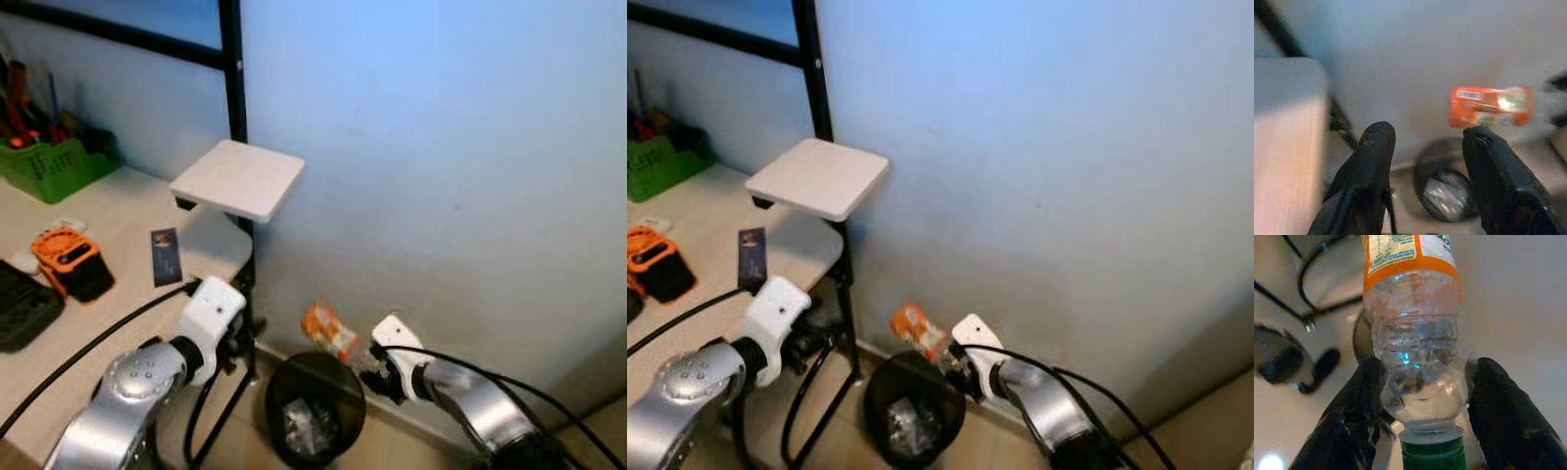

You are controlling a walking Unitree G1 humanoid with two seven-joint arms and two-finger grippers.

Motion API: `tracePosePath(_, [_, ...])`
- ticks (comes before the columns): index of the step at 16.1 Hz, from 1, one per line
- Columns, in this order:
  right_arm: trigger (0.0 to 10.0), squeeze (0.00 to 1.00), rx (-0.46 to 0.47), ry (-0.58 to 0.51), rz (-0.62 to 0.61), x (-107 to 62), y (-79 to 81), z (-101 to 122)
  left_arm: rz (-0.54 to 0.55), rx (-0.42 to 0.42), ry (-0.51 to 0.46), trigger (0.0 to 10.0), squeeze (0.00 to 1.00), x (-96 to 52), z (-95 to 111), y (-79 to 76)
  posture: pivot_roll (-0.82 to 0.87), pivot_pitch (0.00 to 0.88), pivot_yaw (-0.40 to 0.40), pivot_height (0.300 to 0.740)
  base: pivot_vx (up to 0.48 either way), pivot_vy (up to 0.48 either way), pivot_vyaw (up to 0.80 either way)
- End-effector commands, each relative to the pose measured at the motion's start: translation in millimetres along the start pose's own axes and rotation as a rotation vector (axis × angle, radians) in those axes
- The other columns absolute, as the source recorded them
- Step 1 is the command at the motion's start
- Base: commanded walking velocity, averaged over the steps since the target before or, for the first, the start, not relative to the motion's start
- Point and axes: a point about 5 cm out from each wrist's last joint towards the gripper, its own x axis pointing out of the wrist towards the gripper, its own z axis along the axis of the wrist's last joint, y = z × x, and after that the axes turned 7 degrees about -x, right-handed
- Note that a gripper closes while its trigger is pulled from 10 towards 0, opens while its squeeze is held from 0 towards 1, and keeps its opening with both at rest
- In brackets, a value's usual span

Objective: Clean up the room

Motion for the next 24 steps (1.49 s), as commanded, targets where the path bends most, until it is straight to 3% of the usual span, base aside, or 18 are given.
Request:
tracePosePath(1, [10.0,0.0,-0.068,0.047,-0.01,9.1,-3.1,1,-0.123,0.01,0.029,10.0,0.0,2.7,1,-6.1,-0.05,0.0,-0.046,0.74,0.0,0.0,0.0])
tracePosePath(3, [10.0,0.0,-0.084,0.069,-0.027,17.0,-3.2,5,-0.182,0.017,0.053,10.0,0.0,3.1,2,-5.6,-0.05,0.0,-0.051,0.74,0.0,0.0,0.0])
tracePosePath(5, [10.0,0.0,-0.128,0.105,-0.081,30.3,-4.9,16,-0.284,0.044,0.143,10.0,0.0,5.6,2,-3.7,-0.05,0.0,-0.049,0.74,0.0,0.0,0.0])
tracePosePath(7, [10.0,0.0,-0.103,0.109,-0.074,34.4,-2.5,19,-0.301,0.051,0.152,10.0,0.0,6.9,3,-3.3,-0.05,0.0,-0.048,0.74,0.0,0.0,0.0])
tracePosePath(8, [10.0,0.06,-0.09,0.119,-0.052,36.5,0.5,20,-0.307,0.049,0.153,10.0,0.0,7.8,4,-3.2,-0.06,0.0,-0.046,0.74,0.0,0.0,0.0])
tracePosePath(9, [10.0,1.0,-0.093,0.132,-0.044,37.7,2.0,19,-0.316,0.05,0.158,10.0,0.0,7.9,4,-3.5,-0.06,0.0,-0.047,0.74,0.0,0.0,0.0])
tracePosePath(15, [10.0,1.0,-0.089,0.134,0.022,43.8,12.5,21,-0.334,0.041,0.168,10.0,0.0,9.1,4,-4.5,-0.06,0.0,-0.049,0.74,0.0,0.0,0.0])
tracePosePath(18, [10.0,1.0,-0.072,0.11,0.043,45.8,16.7,24,-0.334,0.039,0.168,10.0,0.0,8.7,3,-4.8,-0.06,0.0,-0.051,0.74,0.0,0.0,0.0])
tracePosePath(19, [10.0,1.0,-0.048,0.058,0.048,46.6,18.1,30,-0.325,0.035,0.149,10.0,0.0,8.4,4,-5.6,-0.06,0.0,-0.051,0.74,0.0,0.0,0.0])
tracePosePath(20, [10.0,0.9,-0.006,0.013,0.04,46.2,16.5,34,-0.302,0.041,0.114,10.0,0.0,9.2,7,-6.4,-0.05,0.0,-0.051,0.74,0.0,0.0,0.0])
tracePosePath(21, [10.0,0.0,-0.005,-0.036,0.013,43.0,9.8,36,-0.237,0.024,0.085,10.0,0.0,12.2,10,-5.3,-0.06,0.0,-0.049,0.74,0.0,0.0,0.0])
tracePosePath(24, [10.0,0.0,0.055,-0.17,-0.089,19.6,-14.3,31,-0.097,-0.034,0.018,10.0,0.0,17.2,13,-7.3,-0.07,0.0,-0.035,0.74,0.0,0.0,0.0])
